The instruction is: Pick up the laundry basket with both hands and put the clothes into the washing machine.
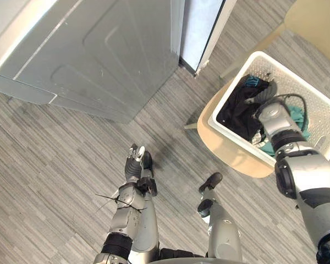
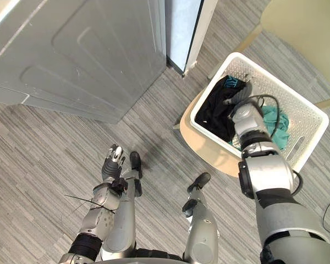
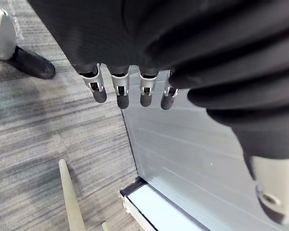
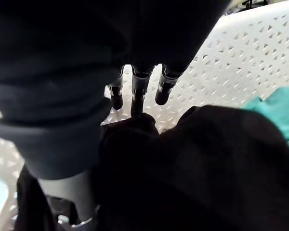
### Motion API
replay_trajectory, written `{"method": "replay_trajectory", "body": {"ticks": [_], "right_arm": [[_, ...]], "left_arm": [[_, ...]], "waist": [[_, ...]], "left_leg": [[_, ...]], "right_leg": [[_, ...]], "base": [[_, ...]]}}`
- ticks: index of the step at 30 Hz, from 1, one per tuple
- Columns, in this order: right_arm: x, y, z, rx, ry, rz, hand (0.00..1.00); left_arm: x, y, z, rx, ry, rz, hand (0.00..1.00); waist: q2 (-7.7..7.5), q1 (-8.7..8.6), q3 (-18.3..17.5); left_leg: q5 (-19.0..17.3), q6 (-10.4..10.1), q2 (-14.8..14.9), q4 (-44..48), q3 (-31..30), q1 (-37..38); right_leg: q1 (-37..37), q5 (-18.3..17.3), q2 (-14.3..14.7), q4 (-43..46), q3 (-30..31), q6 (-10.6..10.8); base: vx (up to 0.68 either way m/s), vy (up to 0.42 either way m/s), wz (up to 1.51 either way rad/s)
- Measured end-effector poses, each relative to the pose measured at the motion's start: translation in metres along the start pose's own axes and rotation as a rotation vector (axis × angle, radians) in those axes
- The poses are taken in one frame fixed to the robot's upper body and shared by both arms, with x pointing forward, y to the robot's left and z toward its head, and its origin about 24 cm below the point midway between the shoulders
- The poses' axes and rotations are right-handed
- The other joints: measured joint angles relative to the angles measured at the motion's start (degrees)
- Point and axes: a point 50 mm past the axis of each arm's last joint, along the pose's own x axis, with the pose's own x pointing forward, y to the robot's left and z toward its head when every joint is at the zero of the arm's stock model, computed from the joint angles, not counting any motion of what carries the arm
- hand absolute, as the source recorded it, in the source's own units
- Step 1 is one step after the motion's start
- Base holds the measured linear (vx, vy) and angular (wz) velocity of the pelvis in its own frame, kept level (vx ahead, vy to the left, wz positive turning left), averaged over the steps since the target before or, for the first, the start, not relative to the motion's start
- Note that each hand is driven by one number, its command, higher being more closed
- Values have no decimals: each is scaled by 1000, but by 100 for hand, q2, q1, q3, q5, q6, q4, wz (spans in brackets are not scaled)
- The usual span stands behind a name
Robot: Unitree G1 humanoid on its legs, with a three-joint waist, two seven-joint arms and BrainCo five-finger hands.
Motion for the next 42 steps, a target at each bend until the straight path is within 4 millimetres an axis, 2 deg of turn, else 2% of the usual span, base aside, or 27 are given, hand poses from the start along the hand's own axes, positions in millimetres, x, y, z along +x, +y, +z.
{"method": "replay_trajectory", "body": {"ticks": [5, 8, 15, 17, 18, 19, 24, 27, 30, 32, 35, 38, 39, 42], "right_arm": [[0, 4, 1, -34, -4, 46, 0], [-1, 9, -4, -50, 14, 100, 0], [-4, 17, -26, -67, 96, 167, 0], [-2, 9, -30, -68, 120, 153, 0], [-1, 6, -30, -70, 122, 146, 0], [0, 3, -29, -73, 125, 140, 100], [2, -7, -30, -76, 124, 93, 100], [2, -6, -30, -35, 135, 83, 100], [-1, 0, -36, 22, 158, 88, 100], [-4, 10, -36, 79, 153, 98, 100], [-7, 17, -32, 186, 120, 59, 100], [-7, 7, -24, 276, 72, -26, 100], [-7, -1, -15, 318, 28, -77, 100], [-13, -22, 7, 423, -100, -197, 100]], "left_arm": [[3, -9, 4, -10, -16, -38, 0], [2, -12, 2, -1, -5, -62, 0], [-1, -32, 8, -52, -27, -164, 0], [0, -42, 13, -70, -46, -204, 0], [1, -44, 14, -78, -50, -210, 0], [2, -48, 17, -88, -57, -220, 0], [1, -58, 15, -92, -52, -265, 0], [1, -62, 15, -106, -52, -270, 0], [2, -66, 19, -112, -66, -281, 0], [1, -67, 26, -111, -95, -291, 0], [0, -68, 36, -52, -150, -291, 0], [-2, -65, 43, 40, -195, -277, 0], [-3, -61, 47, 94, -224, -271, 0], [-7, -56, 58, 174, -285, -260, 0]], "waist": [[-2, -83, 1], [-3, -139, 1], [-2, -68, 2], [10, 55, 9], [30, 61, 20], [48, 65, 29], [86, 95, 49], [117, 103, 62], [206, 128, 101], [206, 113, 101], [204, 12, 99], [200, -70, 97], [198, -154, 96], [179, -246, 82]], "left_leg": [[0, 0, 1, -4, 22, -31], [0, 0, 2, -5, 18, -81], [125, 2, -33, -183, -10, -259], [215, -5, -43, -322, -10, -290], [249, -4, -60, -371, -14, -291], [309, -6, -86, -460, -51, -293], [353, -9, -109, -548, -121, -294], [370, 3, -109, -551, -133, -272], [443, 8, -117, -667, -126, -60], [489, -16, -113, -780, -113, 116], [505, -32, -103, -864, -41, 417], [508, -36, -102, -935, 41, 644], [515, -45, -102, -956, 46, 760], [514, -46, -101, -1010, 167, 1119]], "right_leg": [[-53, 0, 5, -3, 31, -1], [-98, 0, 9, -3, 29, -1], [-308, 9, 10, -15, -23, -15], [-397, 27, 31, -50, -24, -38], [-394, 31, 33, -65, -47, -43], [-397, 35, 34, -88, -89, -48], [-389, 37, 42, -107, -147, -51], [-361, 36, 46, -107, -153, -52], [-205, 18, 49, -107, -157, -54], [-84, -8, 65, -104, -150, -58], [125, -30, 72, -89, -87, -50], [261, -45, 61, -55, -30, -39], [345, -69, 49, -14, -24, -40], [584, -96, 23, 45, 72, -19]], "base": [[48, 14, -3], [48, 19, 0], [23, 11, 2], [42, -6, 1], [55, -4, 9], [50, 2, 15], [47, 19, 6], [45, 28, 2], [40, 26, 2], [17, 9, 0], [13, 10, -5], [21, 11, -8], [35, 9, -4], [39, 12, -12]]}}
